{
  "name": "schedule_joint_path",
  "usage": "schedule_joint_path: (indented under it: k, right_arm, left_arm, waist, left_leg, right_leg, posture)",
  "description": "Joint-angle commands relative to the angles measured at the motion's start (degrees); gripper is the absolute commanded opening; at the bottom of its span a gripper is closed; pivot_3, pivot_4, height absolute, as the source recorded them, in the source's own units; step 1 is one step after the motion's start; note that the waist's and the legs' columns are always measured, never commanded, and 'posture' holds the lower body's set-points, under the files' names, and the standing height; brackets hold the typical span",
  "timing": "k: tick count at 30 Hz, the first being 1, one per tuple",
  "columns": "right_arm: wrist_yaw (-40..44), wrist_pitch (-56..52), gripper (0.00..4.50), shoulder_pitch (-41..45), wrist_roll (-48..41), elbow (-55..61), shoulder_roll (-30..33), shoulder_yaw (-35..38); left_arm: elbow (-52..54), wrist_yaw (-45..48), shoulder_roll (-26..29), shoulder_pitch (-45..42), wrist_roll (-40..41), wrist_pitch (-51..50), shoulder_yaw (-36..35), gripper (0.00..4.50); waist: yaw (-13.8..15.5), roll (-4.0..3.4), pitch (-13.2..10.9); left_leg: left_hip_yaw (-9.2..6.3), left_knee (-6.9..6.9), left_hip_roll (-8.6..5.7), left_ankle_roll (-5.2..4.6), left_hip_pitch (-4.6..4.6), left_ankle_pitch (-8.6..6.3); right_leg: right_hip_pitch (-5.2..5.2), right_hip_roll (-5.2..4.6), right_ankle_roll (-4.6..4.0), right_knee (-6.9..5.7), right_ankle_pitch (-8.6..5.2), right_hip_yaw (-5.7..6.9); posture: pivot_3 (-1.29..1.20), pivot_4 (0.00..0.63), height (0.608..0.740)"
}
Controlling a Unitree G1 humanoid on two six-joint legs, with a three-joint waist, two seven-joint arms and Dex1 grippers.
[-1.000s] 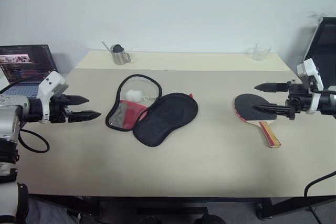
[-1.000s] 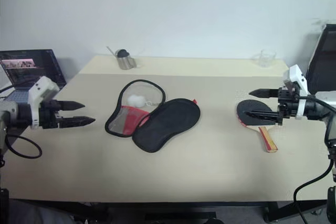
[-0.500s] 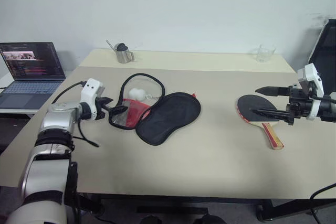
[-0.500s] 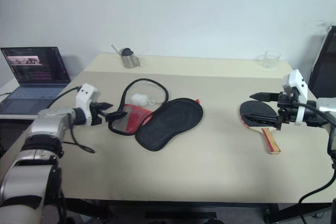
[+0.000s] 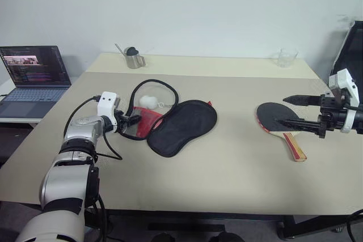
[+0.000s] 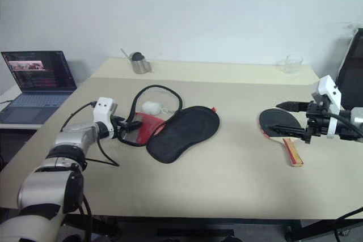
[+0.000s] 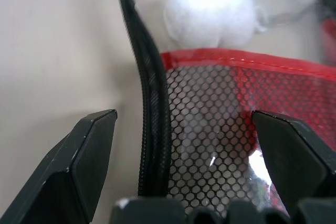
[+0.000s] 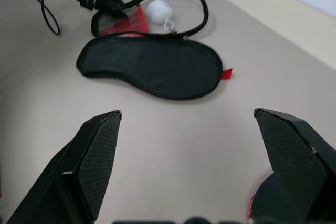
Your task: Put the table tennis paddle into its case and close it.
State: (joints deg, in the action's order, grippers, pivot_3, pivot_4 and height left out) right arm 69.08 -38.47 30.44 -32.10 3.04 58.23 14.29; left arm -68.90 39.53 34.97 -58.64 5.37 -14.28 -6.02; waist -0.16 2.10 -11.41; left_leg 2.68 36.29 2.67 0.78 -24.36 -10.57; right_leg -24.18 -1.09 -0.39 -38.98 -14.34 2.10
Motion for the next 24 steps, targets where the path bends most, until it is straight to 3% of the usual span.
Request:
schedule_joint_path:
  k: [1,8,11,22,24]
  right_arm:
    - [-0.2,0.5,4.45,1.2,-0.7,1.0,1.0,0.7]
    - [-0.7,1.3,4.45,2.0,-0.2,0.3,0.5,-0.3]
    - [-0.9,1.7,4.50,2.6,-0.2,-0.1,0.2,-0.9]
    - [-1.3,2.6,4.50,2.8,-0.2,-0.4,-0.2,-1.4]
    - [-1.6,2.5,4.50,2.6,-0.3,-0.1,-0.2,-1.2]
  left_arm:
    - [0.4,-0.7,-0.5,-0.3,0.1,-0.4,-0.9,4.50]
    - [1.1,-2.1,-1.5,0.4,-0.3,-2.3,-1.0,4.50]
    - [2.3,-0.9,-1.0,0.7,0.8,-3.1,-1.9,3.96]
    - [9.1,2.3,0.2,2.2,2.0,-8.1,-2.6,0.05]
    - [11.6,3.0,-0.3,2.6,3.5,-10.4,-3.3,0.02]
  waist:
    - [0.0,0.02,0.0]
    - [0.0,0.02,0.0]
    - [0.0,0.02,0.0]
    - [0.0,0.02,0.0]
    - [0.0,0.02,0.0]
  left_leg:
    - [0.00,0.00,0.00,0.00,-0.01,0.00]
    - [0.01,0.01,-0.01,0.00,0.00,0.00]
    - [0.00,0.01,-0.01,0.00,0.01,0.00]
    - [0.01,0.01,0.01,0.00,0.00,0.00]
    - [0.01,0.02,0.01,0.00,0.00,0.00]
  right_leg:
    - [0.01,0.00,0.01,0.02,0.00,0.00]
    - [0.00,0.00,0.02,0.00,0.01,0.00]
    - [0.00,0.00,0.02,0.00,0.02,0.01]
    - [0.01,0.00,0.05,0.01,0.03,0.00]
    - [0.02,0.00,0.06,0.01,0.03,-0.01]
  posture:
    - [0.00,0.150,0.740]
    - [0.00,0.150,0.740]
    - [0.00,0.150,0.740]
    - [0.00,0.150,0.740]
    - [0.00,0.150,0.740]
